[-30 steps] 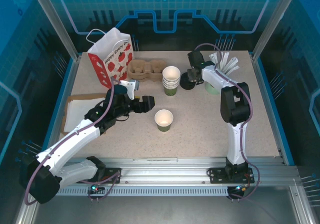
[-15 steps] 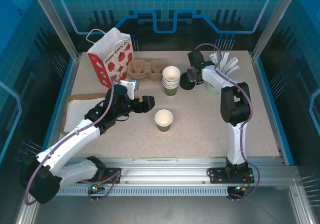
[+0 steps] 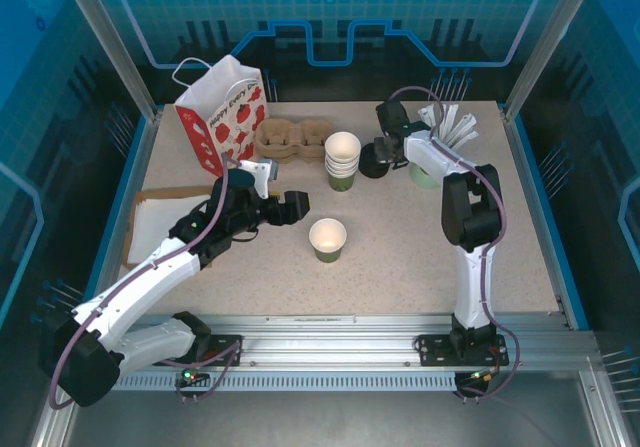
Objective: Pack the takeout coffee
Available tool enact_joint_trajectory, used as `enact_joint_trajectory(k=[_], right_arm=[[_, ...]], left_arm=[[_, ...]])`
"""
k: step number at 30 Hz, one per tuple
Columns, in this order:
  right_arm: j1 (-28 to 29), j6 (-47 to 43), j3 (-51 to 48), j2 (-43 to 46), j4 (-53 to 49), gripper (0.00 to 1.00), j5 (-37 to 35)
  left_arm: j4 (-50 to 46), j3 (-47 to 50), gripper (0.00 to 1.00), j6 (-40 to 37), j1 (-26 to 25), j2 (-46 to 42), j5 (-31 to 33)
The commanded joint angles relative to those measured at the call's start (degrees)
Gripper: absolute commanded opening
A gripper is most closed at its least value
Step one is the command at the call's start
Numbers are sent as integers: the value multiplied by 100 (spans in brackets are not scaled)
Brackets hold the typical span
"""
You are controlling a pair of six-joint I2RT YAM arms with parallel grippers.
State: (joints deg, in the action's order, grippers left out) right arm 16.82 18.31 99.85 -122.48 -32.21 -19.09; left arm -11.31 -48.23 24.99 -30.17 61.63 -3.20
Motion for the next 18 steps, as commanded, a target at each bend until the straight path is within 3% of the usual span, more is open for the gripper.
enact_joint_trajectory(k=[1,9,14,18], right_arm=[[-19,-105,-40,659,-97,14,-82],[132,-198,-32,1322,-172,14,78],[176,-29,-352,2268,-117,14,228],[50,422,-1116,3373,332,13,1234]], left_arm=[[89,58,88,-47,-59,-63,120],[269,26,89,88,-58,-115,152],[445,-89,88,307,-54,-332,190],[762,4,88,648,-45,-706,243]])
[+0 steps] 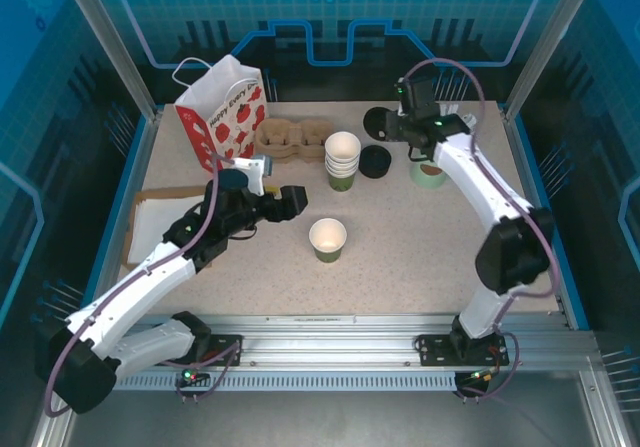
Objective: Pack the takeout coffee
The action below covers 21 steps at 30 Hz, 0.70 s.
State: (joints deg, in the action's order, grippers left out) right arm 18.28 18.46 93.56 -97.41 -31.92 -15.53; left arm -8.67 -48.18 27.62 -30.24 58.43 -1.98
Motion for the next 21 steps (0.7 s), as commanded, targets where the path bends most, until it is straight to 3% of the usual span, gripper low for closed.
enact_joint_trajectory(k=[1,5,7,13,21], right_arm=[[-95,526,-641,1053,430,13,1148],[0,1683,-1662,1952,1674,14,2737],[112,2230,-2042,2224,2312,14,3104],[746,3603,-2895,2673,4016,14,3242],[1196,4769,-3235,2356,5598,14,3431]], left_arm=[[679,52,88,526,-36,-486,72],[1384,92,90,1135,-40,-744,-198],[1667,43,91,1420,-43,-756,-330],[2552,-171,93,2138,-51,-520,-621],[3881,-306,98,2999,-61,122,-919]])
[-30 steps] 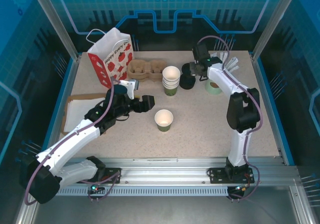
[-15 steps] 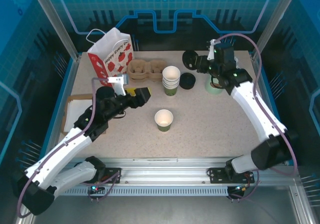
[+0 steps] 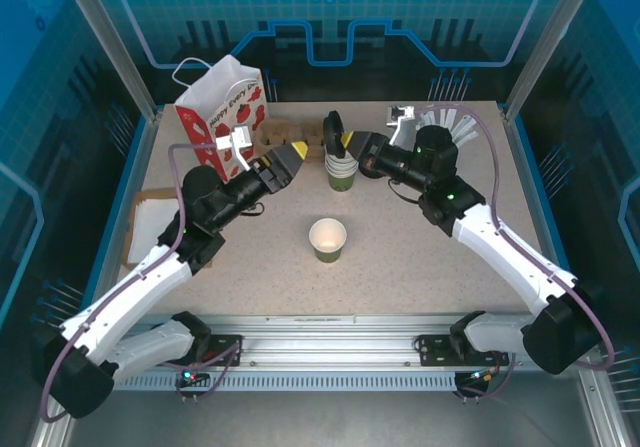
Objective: Pack the takeout coffee
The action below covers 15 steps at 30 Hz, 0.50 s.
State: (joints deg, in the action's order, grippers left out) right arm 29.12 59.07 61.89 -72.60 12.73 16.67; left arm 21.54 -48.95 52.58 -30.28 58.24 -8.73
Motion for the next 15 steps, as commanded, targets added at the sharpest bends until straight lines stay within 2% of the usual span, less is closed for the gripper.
enact_joint_trajectory(k=[1,8,15], right_arm=[[131,797,-72,-190,1234,14,243],[329,1034,73,-518,1596,14,367],[424,1193,117,-655,1882,13,536]], left_arm=[[991,-229,98,565,-54,204,-243],[1505,-388,99,738,-57,479,-373],[1572,-414,99,827,-52,621,-226]])
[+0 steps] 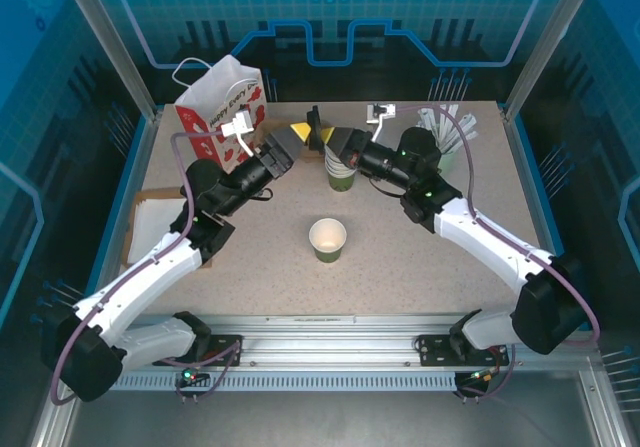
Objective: Pack the takeout coffee
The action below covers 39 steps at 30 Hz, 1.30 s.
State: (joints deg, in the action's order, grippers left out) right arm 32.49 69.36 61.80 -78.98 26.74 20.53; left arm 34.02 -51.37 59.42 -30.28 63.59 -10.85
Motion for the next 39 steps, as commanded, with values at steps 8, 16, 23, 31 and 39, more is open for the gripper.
enact_joint_trajectory(k=[8,16,23,31,39], right_arm=[[108,315,60,-39,699,13,187],[178,353,146,-127,815,13,288],[214,362,150,-162,885,13,343],[249,362,202,-188,895,13,366],[292,365,310,-248,877,13,366]], left_arm=[[185,-153,98,196,-52,57,223],[371,-244,92,319,-47,231,84],[479,-251,87,327,-46,262,68],[570,-241,78,405,-42,306,66],[666,-215,77,513,-43,394,45]])
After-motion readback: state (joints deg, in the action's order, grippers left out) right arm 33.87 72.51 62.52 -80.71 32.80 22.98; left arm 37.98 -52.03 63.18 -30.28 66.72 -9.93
